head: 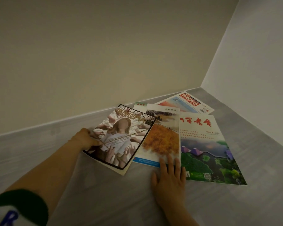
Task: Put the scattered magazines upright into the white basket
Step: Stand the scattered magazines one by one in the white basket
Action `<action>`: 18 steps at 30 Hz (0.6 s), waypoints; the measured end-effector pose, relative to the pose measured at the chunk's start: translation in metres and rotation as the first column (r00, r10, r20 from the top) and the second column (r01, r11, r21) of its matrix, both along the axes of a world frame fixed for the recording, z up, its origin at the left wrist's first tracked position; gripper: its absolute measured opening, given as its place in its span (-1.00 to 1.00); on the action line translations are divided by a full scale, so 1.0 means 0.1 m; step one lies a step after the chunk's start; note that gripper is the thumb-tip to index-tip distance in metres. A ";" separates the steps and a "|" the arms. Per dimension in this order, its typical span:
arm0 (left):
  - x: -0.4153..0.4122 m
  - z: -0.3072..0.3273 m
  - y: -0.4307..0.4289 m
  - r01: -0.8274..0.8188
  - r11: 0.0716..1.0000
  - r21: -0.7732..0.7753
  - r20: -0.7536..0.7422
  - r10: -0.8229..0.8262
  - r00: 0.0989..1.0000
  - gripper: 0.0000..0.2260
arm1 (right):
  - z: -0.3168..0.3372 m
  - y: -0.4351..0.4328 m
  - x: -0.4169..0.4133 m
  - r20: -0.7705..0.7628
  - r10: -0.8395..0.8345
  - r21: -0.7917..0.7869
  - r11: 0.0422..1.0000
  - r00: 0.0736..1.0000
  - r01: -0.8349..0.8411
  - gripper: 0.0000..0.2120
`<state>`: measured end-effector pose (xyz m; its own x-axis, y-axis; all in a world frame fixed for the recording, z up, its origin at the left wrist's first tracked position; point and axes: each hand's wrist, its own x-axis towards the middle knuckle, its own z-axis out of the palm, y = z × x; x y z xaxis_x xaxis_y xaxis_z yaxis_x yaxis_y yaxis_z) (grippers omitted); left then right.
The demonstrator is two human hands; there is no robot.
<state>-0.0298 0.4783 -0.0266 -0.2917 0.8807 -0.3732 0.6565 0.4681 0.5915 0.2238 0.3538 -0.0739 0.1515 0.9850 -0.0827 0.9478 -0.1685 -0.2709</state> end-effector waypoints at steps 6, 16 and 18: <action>0.14 0.07 -0.32 0.033 0.988 0.148 -0.069 -0.023 0.997 -0.81 | 0.04 -0.03 0.00 0.011 -0.005 -0.022 1.000 1.000 0.005 -0.44; -0.24 0.78 -1.26 -0.227 0.823 0.520 0.311 0.065 0.948 -0.77 | 0.47 -0.12 -0.30 -0.316 -0.107 0.142 0.977 0.943 0.158 -0.58; -0.41 0.93 -1.42 -0.250 0.798 0.549 0.381 0.028 0.924 -0.75 | 0.74 -0.10 -0.66 -0.653 -0.080 0.182 0.949 0.753 0.259 -0.61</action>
<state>-0.0709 0.3366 0.0665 -0.3822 0.9193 0.0942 0.3193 0.0357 0.9470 0.1577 0.3440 0.0004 0.3188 0.9476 0.0200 0.5062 -0.1524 -0.8489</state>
